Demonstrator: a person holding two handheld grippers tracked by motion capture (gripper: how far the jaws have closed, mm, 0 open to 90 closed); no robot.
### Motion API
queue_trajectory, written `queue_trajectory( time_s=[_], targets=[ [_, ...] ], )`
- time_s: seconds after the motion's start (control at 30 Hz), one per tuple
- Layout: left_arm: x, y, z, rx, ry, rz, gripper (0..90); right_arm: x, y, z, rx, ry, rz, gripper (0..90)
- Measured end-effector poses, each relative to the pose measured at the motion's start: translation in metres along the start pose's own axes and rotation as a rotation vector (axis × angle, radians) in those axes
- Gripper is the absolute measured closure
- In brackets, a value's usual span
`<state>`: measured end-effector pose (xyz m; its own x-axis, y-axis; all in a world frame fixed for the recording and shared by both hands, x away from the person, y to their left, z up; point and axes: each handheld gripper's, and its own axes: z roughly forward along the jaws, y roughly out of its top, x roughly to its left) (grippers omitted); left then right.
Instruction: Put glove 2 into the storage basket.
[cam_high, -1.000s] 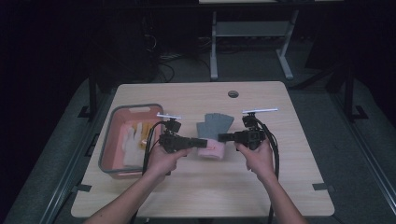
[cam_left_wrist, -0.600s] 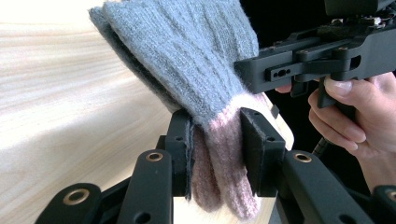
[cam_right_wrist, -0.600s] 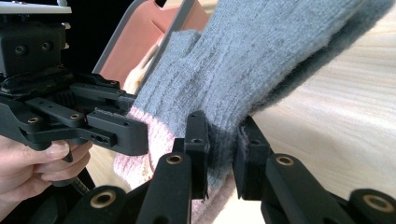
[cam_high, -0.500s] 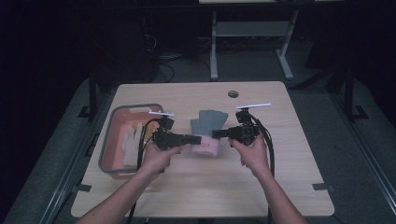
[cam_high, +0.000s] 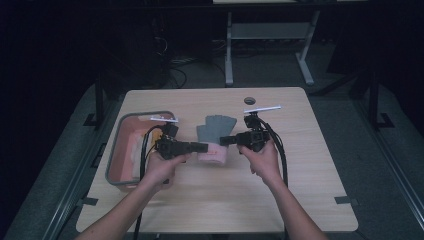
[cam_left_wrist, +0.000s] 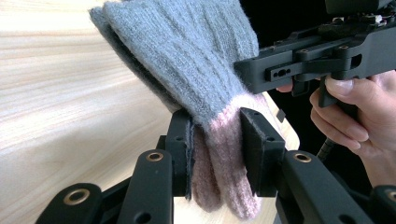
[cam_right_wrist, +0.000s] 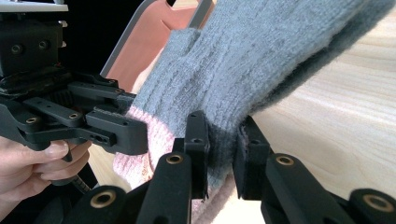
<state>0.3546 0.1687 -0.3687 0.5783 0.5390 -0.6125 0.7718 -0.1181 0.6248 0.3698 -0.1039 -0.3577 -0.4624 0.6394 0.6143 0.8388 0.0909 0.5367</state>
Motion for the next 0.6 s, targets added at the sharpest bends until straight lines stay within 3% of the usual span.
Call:
queue_trajectory(
  time_s=[0.6],
  targets=[
    [0.006,0.002,-0.017,-0.023,0.026,-0.008,66.1,0.009,0.011,0.013,0.011,0.02,-0.016,77.4]
  ],
)
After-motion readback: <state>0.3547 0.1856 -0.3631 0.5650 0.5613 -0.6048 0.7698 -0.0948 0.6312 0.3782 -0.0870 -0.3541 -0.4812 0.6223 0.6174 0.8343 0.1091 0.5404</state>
